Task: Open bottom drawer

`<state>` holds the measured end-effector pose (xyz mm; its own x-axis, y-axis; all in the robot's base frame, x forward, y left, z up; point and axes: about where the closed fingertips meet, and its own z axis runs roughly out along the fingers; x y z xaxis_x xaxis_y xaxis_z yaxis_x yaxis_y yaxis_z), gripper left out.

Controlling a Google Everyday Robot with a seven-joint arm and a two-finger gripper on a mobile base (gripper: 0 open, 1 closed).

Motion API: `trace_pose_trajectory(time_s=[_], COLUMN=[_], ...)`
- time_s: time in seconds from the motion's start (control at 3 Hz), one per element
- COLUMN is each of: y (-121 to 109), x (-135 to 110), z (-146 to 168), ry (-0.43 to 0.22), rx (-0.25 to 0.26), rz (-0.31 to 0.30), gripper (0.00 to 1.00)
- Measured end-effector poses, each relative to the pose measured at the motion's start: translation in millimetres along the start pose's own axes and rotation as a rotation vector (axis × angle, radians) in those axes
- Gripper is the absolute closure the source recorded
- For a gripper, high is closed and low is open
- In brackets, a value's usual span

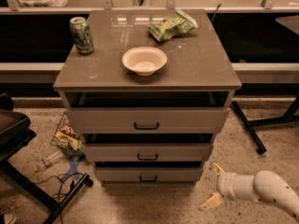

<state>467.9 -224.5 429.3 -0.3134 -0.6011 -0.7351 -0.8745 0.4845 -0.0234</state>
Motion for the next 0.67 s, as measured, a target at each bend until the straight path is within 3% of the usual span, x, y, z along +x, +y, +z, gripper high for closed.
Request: trace_pose_trajectory(time_s=[0.33, 0.67], y=[14.0, 14.0], x=[34.4, 34.4], z=[13.0, 13.0], ry=[-0.008, -0.008], rx=[-0.035, -0.035], rz=[-0.028, -0.028], gripper=[0.00, 0.00])
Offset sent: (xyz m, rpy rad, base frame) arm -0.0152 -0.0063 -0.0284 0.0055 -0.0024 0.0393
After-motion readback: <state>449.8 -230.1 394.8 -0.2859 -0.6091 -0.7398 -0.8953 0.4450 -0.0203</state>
